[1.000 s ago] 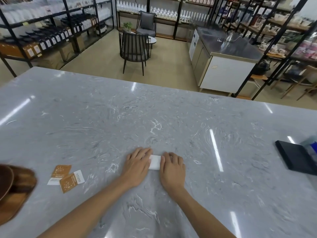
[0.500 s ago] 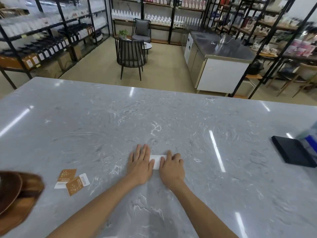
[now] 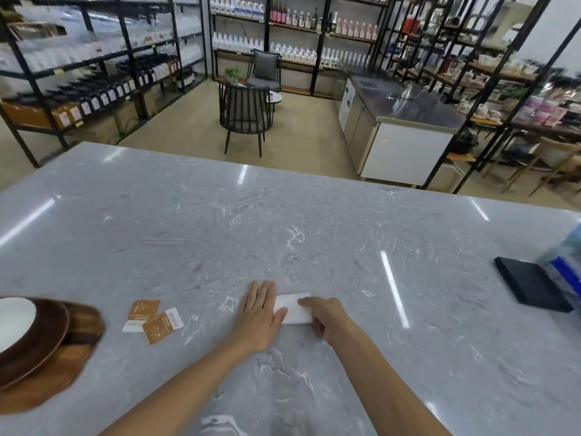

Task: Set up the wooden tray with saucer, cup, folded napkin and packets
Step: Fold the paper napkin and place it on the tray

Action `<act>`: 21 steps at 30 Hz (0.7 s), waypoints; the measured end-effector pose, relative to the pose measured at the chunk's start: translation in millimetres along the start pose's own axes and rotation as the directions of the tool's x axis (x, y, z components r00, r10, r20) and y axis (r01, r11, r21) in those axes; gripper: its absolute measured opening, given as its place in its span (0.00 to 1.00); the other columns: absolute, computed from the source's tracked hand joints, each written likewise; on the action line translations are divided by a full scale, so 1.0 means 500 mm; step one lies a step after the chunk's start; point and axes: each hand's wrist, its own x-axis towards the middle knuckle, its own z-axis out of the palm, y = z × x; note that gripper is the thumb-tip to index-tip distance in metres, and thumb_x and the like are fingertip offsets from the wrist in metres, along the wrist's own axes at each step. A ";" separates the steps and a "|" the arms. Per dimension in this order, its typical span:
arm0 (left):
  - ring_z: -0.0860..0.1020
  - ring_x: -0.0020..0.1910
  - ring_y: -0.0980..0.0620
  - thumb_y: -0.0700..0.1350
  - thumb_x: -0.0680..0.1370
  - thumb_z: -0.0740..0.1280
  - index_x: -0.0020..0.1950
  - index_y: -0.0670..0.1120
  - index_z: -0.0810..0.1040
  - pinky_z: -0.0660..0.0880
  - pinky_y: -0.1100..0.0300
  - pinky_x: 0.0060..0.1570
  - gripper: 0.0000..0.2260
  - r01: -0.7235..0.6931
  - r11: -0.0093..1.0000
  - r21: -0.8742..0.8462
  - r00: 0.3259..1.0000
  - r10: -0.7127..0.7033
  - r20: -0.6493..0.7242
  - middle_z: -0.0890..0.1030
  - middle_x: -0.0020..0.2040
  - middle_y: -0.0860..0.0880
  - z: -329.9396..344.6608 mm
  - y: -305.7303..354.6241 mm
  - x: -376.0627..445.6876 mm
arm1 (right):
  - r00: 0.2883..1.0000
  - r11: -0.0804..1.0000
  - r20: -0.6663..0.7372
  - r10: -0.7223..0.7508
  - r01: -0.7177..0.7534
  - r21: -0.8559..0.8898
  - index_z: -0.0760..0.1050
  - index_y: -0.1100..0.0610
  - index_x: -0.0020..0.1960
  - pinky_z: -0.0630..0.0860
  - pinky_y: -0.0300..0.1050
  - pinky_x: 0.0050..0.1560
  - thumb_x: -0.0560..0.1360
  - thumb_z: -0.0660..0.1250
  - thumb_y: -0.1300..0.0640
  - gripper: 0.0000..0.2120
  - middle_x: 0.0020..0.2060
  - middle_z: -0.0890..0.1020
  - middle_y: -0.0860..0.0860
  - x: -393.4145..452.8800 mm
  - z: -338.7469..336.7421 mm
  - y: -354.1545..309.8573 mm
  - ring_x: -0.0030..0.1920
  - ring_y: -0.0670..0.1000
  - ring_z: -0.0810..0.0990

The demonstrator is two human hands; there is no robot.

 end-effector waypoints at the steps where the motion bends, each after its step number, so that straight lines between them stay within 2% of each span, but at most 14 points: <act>1: 0.36 0.81 0.45 0.59 0.85 0.46 0.82 0.45 0.39 0.39 0.49 0.80 0.31 -0.003 1.000 0.007 1.000 0.003 -0.002 0.41 0.83 0.47 0.000 -0.003 -0.007 | 1.000 1.000 0.006 -0.005 0.005 0.002 0.78 0.66 0.44 0.71 0.36 0.25 0.73 0.75 0.65 0.06 0.35 0.79 0.58 -0.007 0.005 0.006 0.31 0.53 0.76; 3: 0.36 0.81 0.45 0.59 0.85 0.46 0.82 0.45 0.40 0.40 0.49 0.80 0.31 -0.007 1.000 0.018 1.000 0.008 -0.016 0.42 0.83 0.47 0.002 -0.008 -0.022 | 0.999 0.999 0.011 -0.042 0.042 -0.031 0.79 0.66 0.48 0.73 0.44 0.33 0.73 0.74 0.66 0.06 0.41 0.80 0.61 -0.016 0.015 0.020 0.37 0.56 0.78; 4: 0.37 0.81 0.45 0.58 0.85 0.46 0.82 0.44 0.40 0.39 0.49 0.80 0.31 -0.007 1.000 0.021 1.000 0.008 -0.026 0.42 0.83 0.47 0.002 -0.010 -0.029 | 0.998 0.997 0.020 -0.061 0.062 -0.040 0.78 0.65 0.48 0.73 0.45 0.34 0.74 0.73 0.66 0.06 0.42 0.80 0.61 -0.022 0.020 0.023 0.38 0.56 0.78; 8: 0.36 0.81 0.46 0.59 0.85 0.45 0.82 0.43 0.40 0.39 0.50 0.80 0.31 0.003 1.000 -0.011 0.999 -0.003 -0.037 0.42 0.83 0.47 0.001 -0.018 -0.061 | 0.998 0.999 0.060 -0.031 0.029 0.038 0.76 0.61 0.49 0.76 0.43 0.33 0.75 0.73 0.65 0.06 0.43 0.80 0.59 -0.046 0.032 0.029 0.39 0.54 0.79; 11: 0.36 0.81 0.45 0.58 0.85 0.46 0.82 0.42 0.41 0.39 0.50 0.80 0.32 0.009 0.999 -0.051 0.999 -0.011 -0.035 0.42 0.83 0.46 -0.003 -0.024 -0.084 | 0.996 0.998 0.069 -0.049 0.046 0.051 0.77 0.61 0.49 0.73 0.40 0.30 0.74 0.74 0.66 0.07 0.41 0.80 0.58 -0.072 0.037 0.033 0.36 0.54 0.78; 15: 0.42 0.82 0.43 0.57 0.84 0.54 0.82 0.44 0.50 0.44 0.50 0.80 0.31 -0.002 0.972 -0.237 0.999 -0.010 -0.051 0.49 0.83 0.42 -0.026 -0.042 -0.133 | 0.988 0.990 0.091 -0.128 0.121 0.077 0.77 0.59 0.47 0.76 0.41 0.34 0.71 0.75 0.66 0.08 0.39 0.82 0.56 -0.134 0.041 0.041 0.37 0.52 0.80; 18: 0.63 0.76 0.44 0.52 0.84 0.61 0.78 0.45 0.64 0.60 0.51 0.75 0.24 -0.075 0.865 -0.496 0.993 0.019 -0.117 0.67 0.76 0.42 -0.051 -0.067 -0.188 | 0.975 0.976 0.119 -0.188 0.172 0.132 0.78 0.61 0.51 0.80 0.43 0.37 0.72 0.73 0.67 0.09 0.41 0.83 0.57 -0.199 0.046 0.054 0.39 0.53 0.82; 19: 0.70 0.71 0.46 0.50 0.84 0.62 0.74 0.46 0.69 0.67 0.52 0.70 0.20 -0.098 0.786 -0.610 0.991 0.021 -0.132 0.73 0.71 0.44 -0.059 -0.076 -0.210 | 0.969 0.971 0.138 -0.203 0.181 0.154 0.79 0.62 0.53 0.82 0.44 0.39 0.72 0.73 0.67 0.10 0.42 0.84 0.58 -0.222 0.050 0.059 0.41 0.54 0.83; 21: 0.79 0.61 0.45 0.45 0.83 0.64 0.66 0.46 0.76 0.77 0.54 0.56 0.12 -0.064 0.552 -0.832 0.993 -0.047 -0.107 0.81 0.60 0.45 -0.078 -0.090 -0.259 | 0.955 0.965 0.186 -0.230 0.200 0.168 0.80 0.63 0.55 0.84 0.47 0.46 0.73 0.71 0.67 0.12 0.47 0.85 0.59 -0.273 0.059 0.071 0.47 0.55 0.84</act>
